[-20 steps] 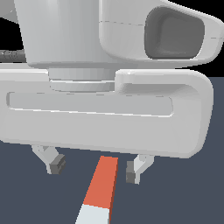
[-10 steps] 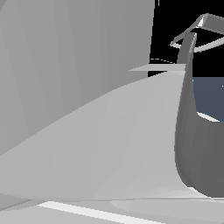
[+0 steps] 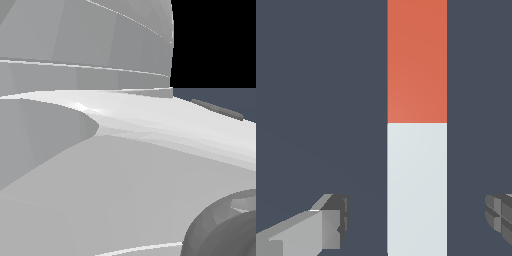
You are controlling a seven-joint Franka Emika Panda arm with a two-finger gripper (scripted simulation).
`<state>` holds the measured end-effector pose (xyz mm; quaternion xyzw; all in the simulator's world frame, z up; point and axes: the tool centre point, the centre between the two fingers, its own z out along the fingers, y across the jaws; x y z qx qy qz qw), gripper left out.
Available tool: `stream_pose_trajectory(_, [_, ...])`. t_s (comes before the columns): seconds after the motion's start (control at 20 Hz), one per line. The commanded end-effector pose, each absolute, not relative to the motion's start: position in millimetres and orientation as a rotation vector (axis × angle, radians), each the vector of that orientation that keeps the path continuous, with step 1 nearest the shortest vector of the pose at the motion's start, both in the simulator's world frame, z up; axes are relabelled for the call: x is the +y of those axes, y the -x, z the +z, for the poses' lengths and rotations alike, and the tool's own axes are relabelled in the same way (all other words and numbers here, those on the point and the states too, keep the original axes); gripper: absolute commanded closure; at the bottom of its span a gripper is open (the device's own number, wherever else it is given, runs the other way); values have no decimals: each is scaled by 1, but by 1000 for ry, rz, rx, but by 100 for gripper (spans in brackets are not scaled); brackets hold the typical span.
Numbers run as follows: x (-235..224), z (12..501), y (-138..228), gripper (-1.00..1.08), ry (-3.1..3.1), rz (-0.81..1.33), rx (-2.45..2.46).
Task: Insert the peg into the horizontal hole in a box.
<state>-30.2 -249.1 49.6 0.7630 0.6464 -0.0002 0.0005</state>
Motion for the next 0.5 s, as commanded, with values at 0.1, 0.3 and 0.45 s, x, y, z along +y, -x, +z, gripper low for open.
stream_pose_trajectory(0.1, [-249, 27, 31, -92, -2397, -1, 2031])
stream_pose_trajectory(0.3, [-249, 19, 30, -92, -2396, 0, 2032])
stream_pose_trajectory(0.45, [-250, 18, 30, 108, -2396, 0, 2032])
